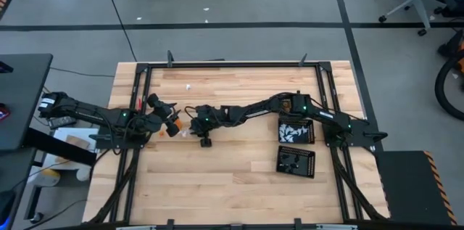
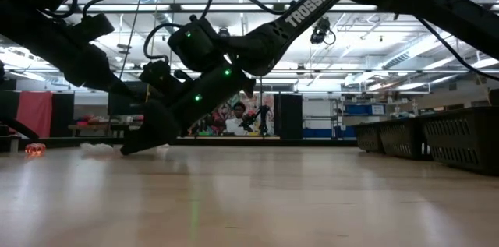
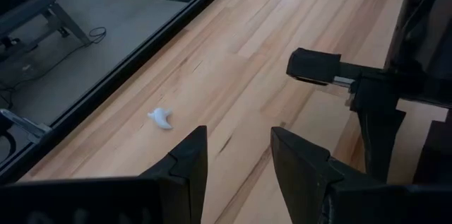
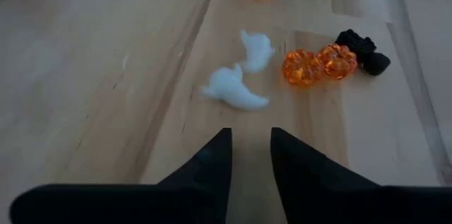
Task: Sort Halloween decoration
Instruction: Put the orange pumpkin toy into the top black bin
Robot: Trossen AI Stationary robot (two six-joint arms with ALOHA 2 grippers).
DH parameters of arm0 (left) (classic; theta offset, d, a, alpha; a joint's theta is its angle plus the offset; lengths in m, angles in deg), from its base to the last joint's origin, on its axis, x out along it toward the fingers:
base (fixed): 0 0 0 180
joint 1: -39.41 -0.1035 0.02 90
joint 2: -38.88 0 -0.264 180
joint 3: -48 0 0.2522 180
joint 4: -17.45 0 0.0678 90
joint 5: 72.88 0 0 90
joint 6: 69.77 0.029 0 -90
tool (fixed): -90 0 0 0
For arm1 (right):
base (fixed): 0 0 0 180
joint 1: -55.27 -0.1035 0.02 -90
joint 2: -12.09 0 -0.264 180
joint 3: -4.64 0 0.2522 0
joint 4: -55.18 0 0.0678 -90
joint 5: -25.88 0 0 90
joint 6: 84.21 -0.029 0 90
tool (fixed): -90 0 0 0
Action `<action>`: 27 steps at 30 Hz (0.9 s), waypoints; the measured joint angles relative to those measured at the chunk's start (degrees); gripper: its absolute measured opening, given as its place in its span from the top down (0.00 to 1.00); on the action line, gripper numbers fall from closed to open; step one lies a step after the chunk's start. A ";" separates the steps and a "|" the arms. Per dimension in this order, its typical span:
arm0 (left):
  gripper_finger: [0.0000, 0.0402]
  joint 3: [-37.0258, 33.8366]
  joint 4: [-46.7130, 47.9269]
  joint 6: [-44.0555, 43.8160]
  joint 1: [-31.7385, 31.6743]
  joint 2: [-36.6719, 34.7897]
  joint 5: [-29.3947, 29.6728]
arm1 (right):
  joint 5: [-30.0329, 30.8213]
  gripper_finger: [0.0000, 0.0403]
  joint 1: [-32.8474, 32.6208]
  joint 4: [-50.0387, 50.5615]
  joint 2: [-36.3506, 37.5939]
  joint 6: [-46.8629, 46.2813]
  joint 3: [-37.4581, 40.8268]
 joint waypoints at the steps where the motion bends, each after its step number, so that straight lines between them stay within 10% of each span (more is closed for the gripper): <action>1: 0.65 -0.02 0.00 0.00 0.00 0.00 -0.01 | -0.04 0.74 0.04 -0.02 0.00 0.02 0.02; 12: 0.65 -0.02 0.57 0.45 0.04 0.00 -12.77 | -3.60 0.63 0.14 -1.58 0.04 -0.01 0.04; 27: 0.65 -0.02 -0.77 -2.27 0.00 -0.02 3.51 | -2.99 0.41 -1.09 -18.29 0.07 -1.75 1.42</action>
